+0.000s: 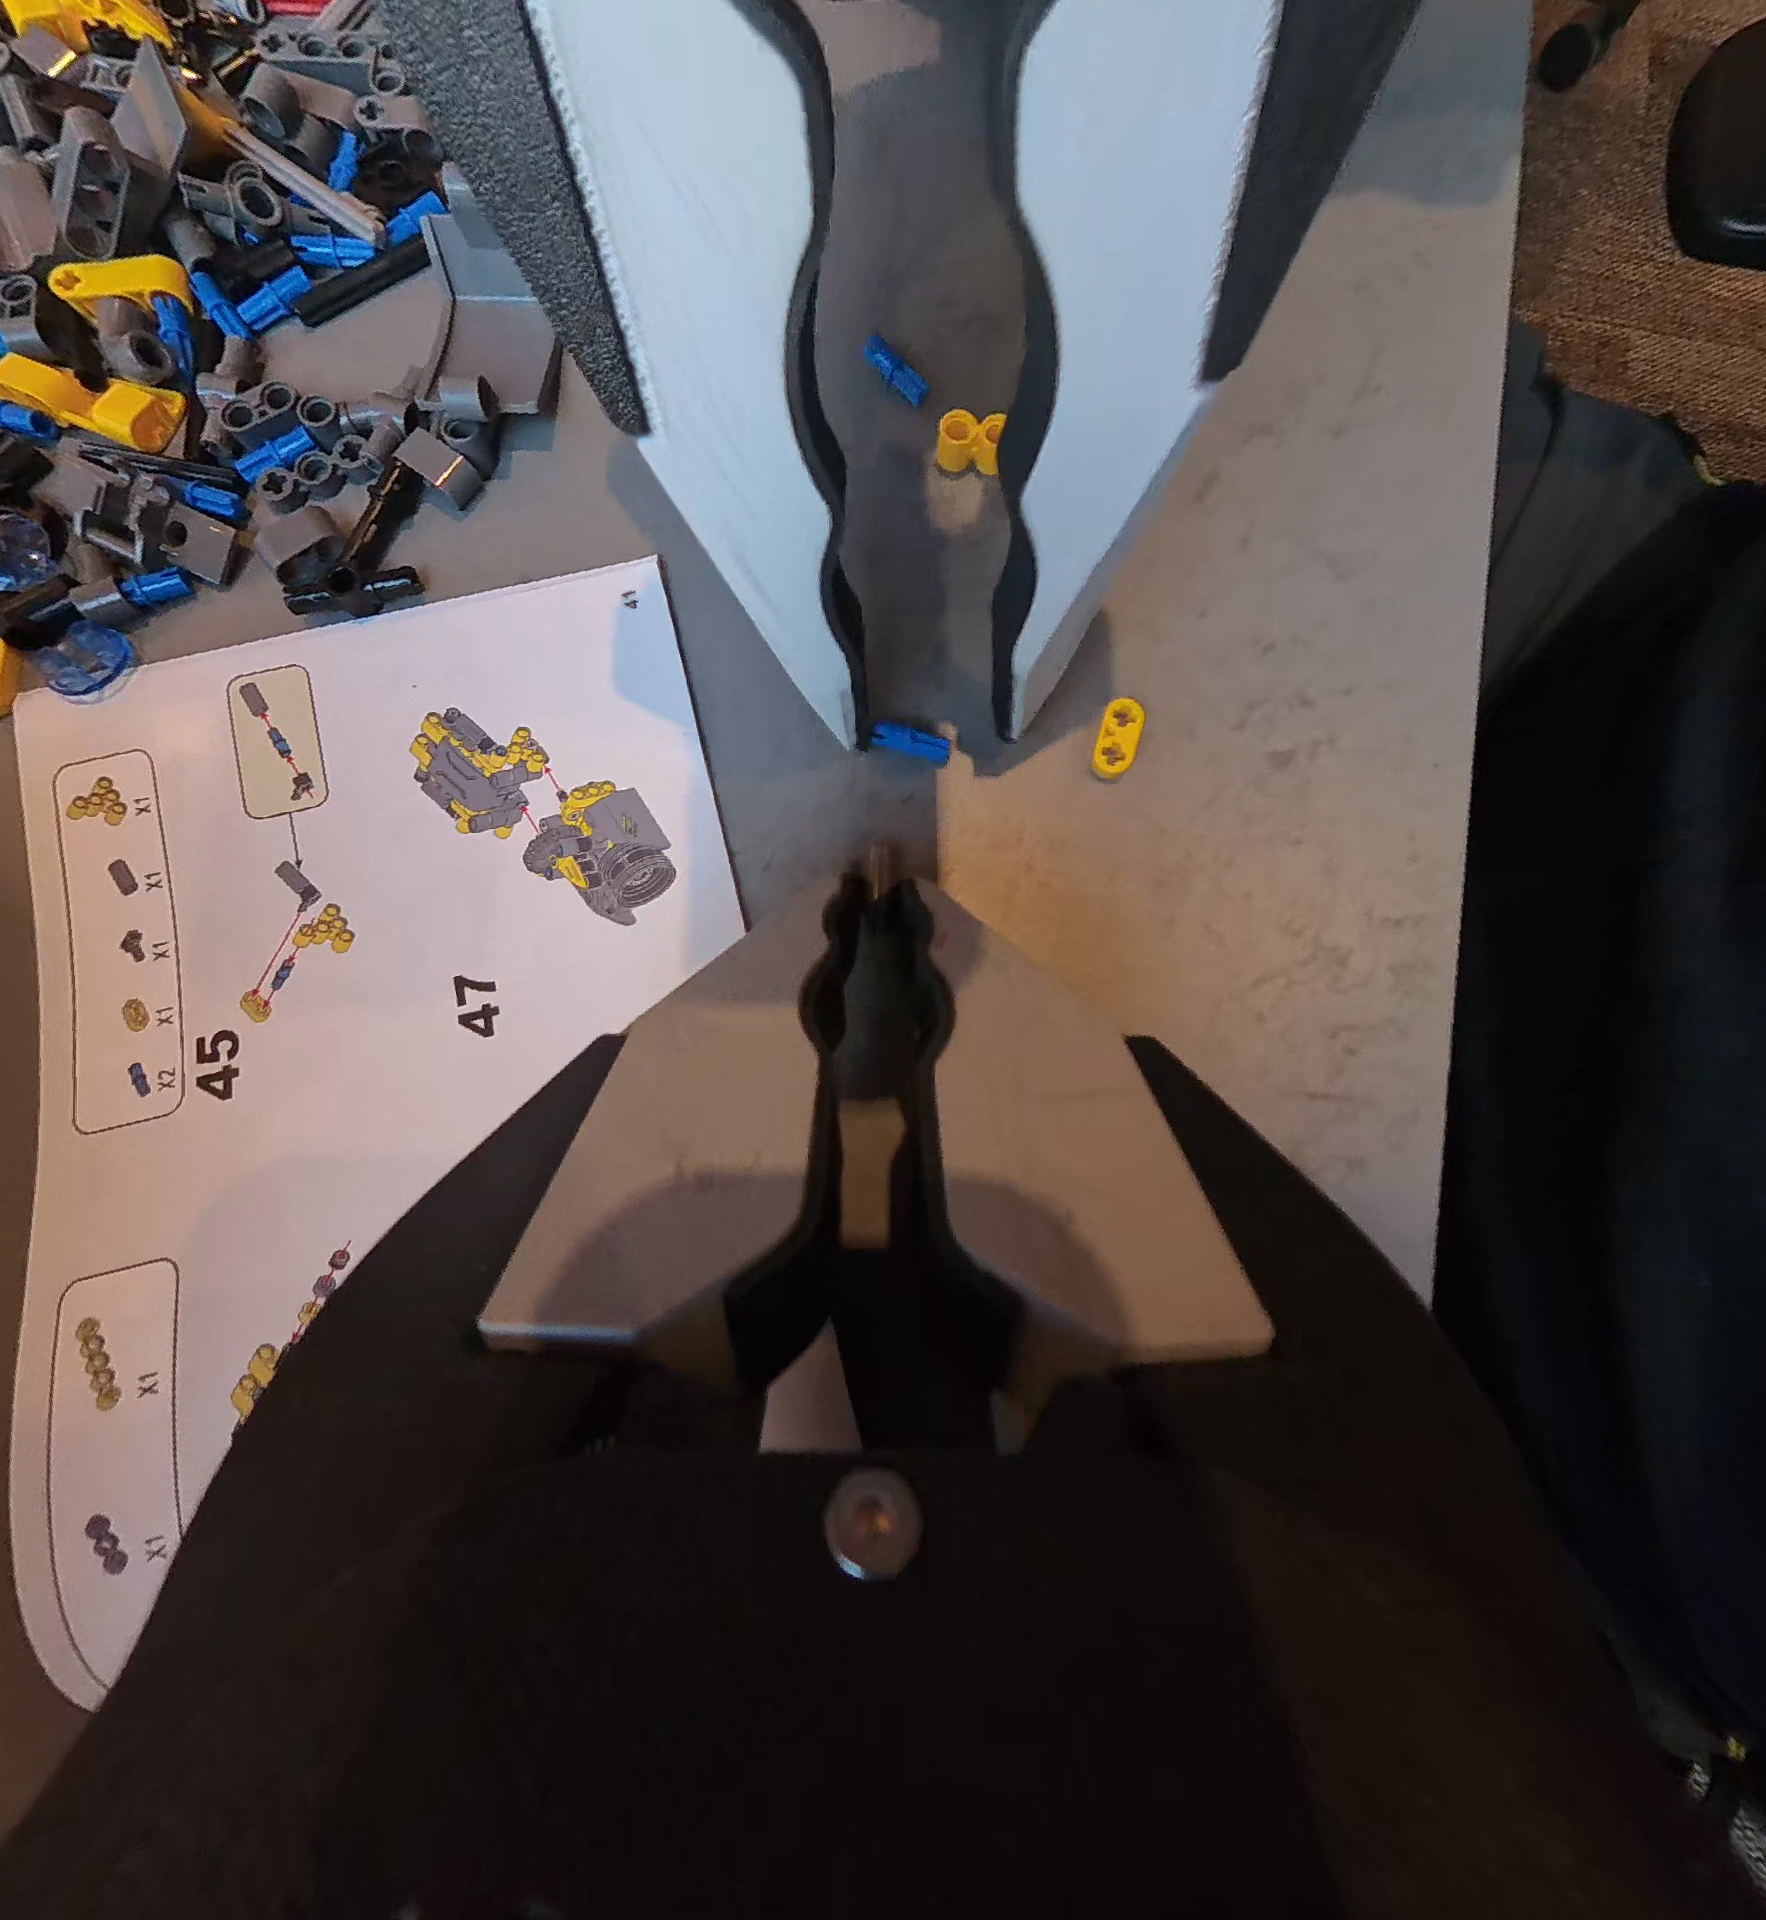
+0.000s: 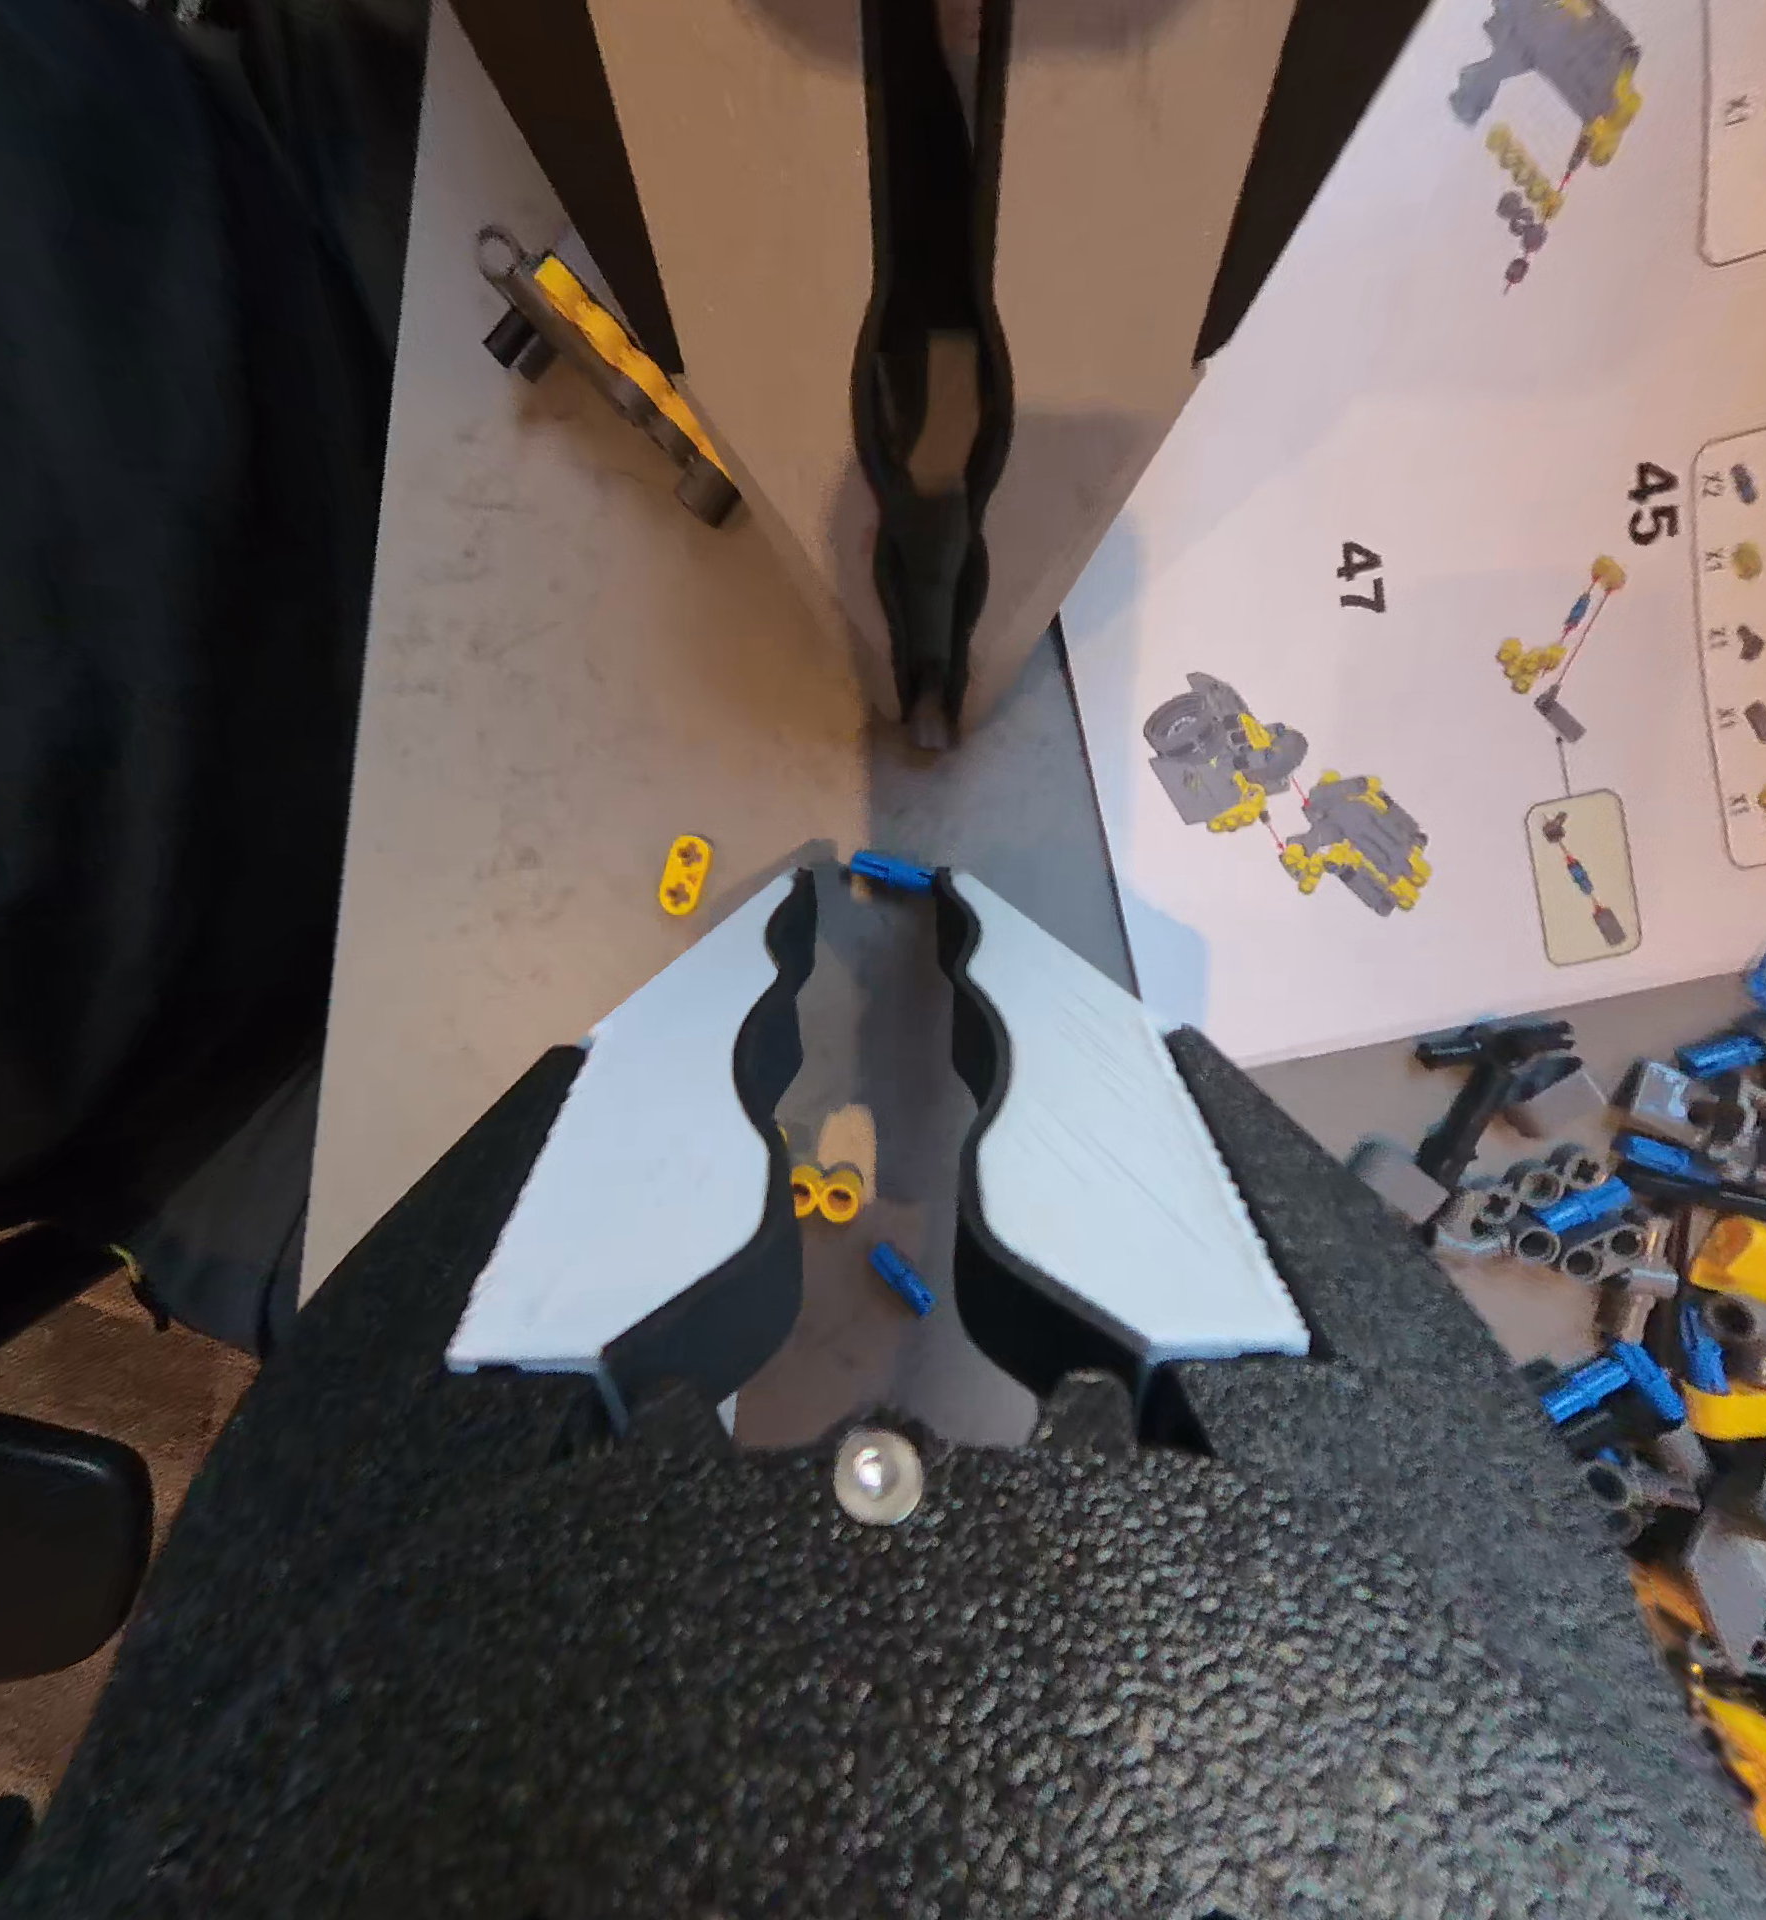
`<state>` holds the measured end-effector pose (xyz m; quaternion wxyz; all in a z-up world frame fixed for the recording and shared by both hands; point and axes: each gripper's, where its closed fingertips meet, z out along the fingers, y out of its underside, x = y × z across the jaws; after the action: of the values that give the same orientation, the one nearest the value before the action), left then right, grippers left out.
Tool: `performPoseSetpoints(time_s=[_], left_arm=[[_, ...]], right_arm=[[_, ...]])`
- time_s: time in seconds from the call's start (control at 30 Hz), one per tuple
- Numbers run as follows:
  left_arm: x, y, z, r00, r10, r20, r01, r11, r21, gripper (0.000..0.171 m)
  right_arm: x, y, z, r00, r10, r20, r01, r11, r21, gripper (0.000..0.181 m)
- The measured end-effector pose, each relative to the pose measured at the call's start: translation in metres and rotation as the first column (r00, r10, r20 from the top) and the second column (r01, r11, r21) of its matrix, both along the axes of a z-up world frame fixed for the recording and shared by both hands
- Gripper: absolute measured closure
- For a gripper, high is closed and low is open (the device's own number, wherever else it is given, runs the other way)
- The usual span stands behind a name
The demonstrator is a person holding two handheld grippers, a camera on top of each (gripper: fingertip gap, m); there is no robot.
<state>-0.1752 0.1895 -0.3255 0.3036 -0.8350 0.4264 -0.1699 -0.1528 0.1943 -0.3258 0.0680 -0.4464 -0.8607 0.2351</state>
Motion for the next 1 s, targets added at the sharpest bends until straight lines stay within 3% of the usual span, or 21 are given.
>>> performPoseSetpoints(time_s=[0.17, 0.5, 0.63, 0.8, 1.0], left_arm=[[0.0, 0.0, 0.0, 1.0, 0.005, 0.004, -0.005, 1.0, 0.004, 0.168], [0.001, -0.002, 0.0, 1.0, -0.021, 0.008, 0.021, 1.0, 0.012, 0.168], [0.001, -0.002, 0.0, 1.0, -0.028, 0.006, 0.028, 1.0, 0.004, 0.167], [0.001, -0.001, 0.0, 1.0, -0.027, 0.008, 0.027, 1.0, 0.001, 0.166], [-0.004, 0.002, 0.0, 1.0, -0.018, -0.01, 0.018, 1.0, 0.006, 0.163]], right_arm=[[0.013, -0.001, -0.001, 0.999, -0.037, 0.013, 0.037, 0.999, 0.0, 0.172], [0.011, -0.003, -0.001, 0.995, -0.08, -0.058, 0.08, 0.997, -0.006, 0.173], [0.009, -0.001, 0.001, 0.994, -0.065, -0.083, 0.065, 0.998, 0.001, 0.163], [0.01, -0.011, -0.001, 0.998, 0.013, -0.067, -0.013, 1.0, 0.0, 0.17], [0.009, -0.011, -0.001, 0.997, -0.055, -0.051, 0.054, 0.998, -0.032, 0.173]])
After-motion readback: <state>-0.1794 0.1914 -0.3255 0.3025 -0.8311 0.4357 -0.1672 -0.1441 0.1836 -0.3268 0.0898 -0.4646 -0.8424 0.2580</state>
